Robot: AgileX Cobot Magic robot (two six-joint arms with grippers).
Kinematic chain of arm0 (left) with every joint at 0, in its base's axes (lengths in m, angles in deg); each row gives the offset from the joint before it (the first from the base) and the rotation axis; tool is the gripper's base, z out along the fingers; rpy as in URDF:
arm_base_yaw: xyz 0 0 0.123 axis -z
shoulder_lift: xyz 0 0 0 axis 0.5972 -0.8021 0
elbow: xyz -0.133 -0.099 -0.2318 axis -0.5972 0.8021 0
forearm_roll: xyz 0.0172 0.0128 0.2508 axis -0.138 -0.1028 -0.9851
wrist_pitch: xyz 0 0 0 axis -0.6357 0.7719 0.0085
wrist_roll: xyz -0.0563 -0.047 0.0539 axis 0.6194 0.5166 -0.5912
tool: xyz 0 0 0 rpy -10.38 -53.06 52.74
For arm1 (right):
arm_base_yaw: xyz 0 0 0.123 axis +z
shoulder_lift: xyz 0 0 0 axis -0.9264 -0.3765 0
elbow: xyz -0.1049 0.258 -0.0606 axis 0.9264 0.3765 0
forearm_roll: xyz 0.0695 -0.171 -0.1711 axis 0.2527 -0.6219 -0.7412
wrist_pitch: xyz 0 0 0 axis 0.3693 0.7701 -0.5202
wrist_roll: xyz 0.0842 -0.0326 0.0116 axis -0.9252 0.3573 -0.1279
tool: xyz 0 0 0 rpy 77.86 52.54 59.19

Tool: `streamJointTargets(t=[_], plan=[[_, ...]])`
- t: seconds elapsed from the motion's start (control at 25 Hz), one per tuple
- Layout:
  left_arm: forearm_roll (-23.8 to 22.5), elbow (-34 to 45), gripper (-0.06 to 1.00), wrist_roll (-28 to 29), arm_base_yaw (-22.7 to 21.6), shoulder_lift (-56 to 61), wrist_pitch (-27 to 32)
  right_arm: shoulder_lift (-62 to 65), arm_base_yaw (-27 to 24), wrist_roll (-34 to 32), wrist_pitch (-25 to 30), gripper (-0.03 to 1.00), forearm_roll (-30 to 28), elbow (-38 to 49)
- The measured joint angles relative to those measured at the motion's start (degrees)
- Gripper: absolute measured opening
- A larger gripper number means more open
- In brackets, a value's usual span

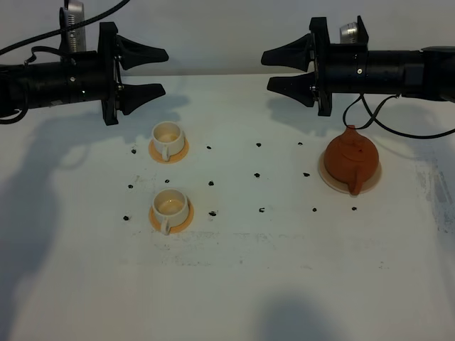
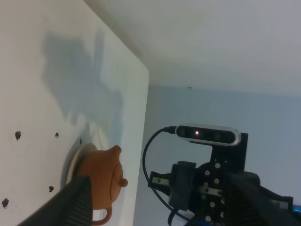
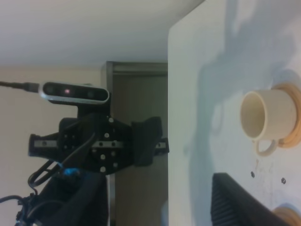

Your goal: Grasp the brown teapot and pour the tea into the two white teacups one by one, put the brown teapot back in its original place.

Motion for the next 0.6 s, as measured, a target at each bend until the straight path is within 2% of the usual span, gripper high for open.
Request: streamJointTargets(t=[0.6], plan=[[0.23,0.00,0.57,-0.04,0.00,0.00,-0.12,0.00,0.00,-0.04,0.19,0.48,0.19,0.00]])
